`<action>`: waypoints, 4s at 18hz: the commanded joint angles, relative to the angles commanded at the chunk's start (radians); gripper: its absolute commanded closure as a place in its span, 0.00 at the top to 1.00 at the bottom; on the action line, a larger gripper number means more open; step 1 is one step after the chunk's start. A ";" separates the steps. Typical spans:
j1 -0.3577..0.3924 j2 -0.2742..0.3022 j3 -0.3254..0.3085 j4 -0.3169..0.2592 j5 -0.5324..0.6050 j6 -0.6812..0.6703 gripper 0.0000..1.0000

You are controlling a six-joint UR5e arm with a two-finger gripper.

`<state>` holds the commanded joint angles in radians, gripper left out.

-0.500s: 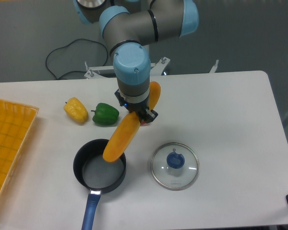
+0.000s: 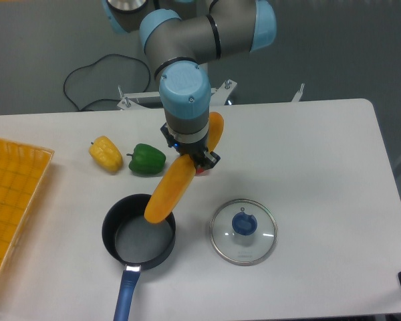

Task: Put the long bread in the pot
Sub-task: 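Hold the long yellow bread in the gripper above the black saucepan, then tilt the held bread upright and lower its end into the saucepan, then lower the bread further into the saucepan, standing it on end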

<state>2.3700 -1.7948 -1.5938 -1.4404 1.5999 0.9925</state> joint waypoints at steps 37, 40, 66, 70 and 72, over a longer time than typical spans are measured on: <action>-0.141 -0.115 0.038 0.026 0.100 -0.288 0.47; -0.147 -0.121 0.040 0.029 0.097 -0.290 0.49; -0.186 -0.173 0.057 0.029 0.098 -0.308 0.52; -0.198 -0.192 0.064 0.029 0.100 -0.339 0.52; -0.198 -0.193 0.064 0.029 0.101 -0.339 0.52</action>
<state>2.1721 -1.9880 -1.5294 -1.4113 1.7012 0.6535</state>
